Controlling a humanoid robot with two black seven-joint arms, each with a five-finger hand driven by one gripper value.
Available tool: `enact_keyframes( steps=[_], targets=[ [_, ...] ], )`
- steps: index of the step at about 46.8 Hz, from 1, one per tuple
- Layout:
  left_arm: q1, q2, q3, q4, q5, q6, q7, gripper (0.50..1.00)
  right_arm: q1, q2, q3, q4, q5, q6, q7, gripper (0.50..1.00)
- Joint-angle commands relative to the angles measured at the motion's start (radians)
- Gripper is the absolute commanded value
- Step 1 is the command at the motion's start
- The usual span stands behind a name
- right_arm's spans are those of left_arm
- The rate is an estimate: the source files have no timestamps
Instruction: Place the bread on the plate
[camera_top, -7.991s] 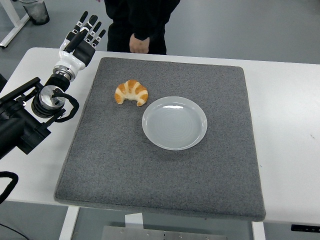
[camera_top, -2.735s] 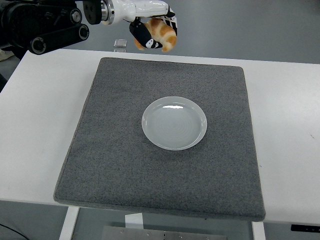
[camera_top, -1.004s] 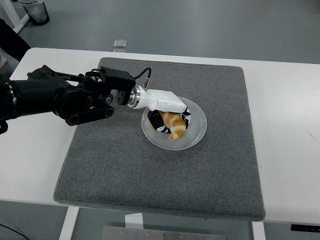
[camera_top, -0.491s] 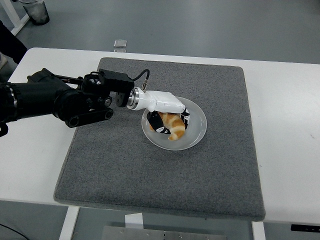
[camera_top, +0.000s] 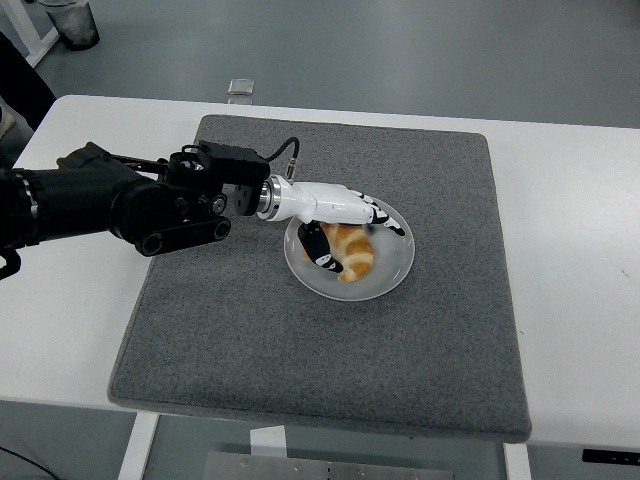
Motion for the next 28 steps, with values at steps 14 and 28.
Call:
enact_keyframes(
  steps=[14, 28],
  targets=[
    [-0.012, 0.041, -0.302, 0.007, -0.164, -0.143, 0.0, 0.994, 0.0, 0.0, 0.0, -0.001, 0.0, 0.0, 0.0, 0.952],
    [0.003, 0.06, -0.425, 0.104, -0.481, -0.155, 0.006, 0.994, 0.0, 0.0, 0.0, 0.0, 0.0, 0.0, 0.0, 0.952]
  ],
)
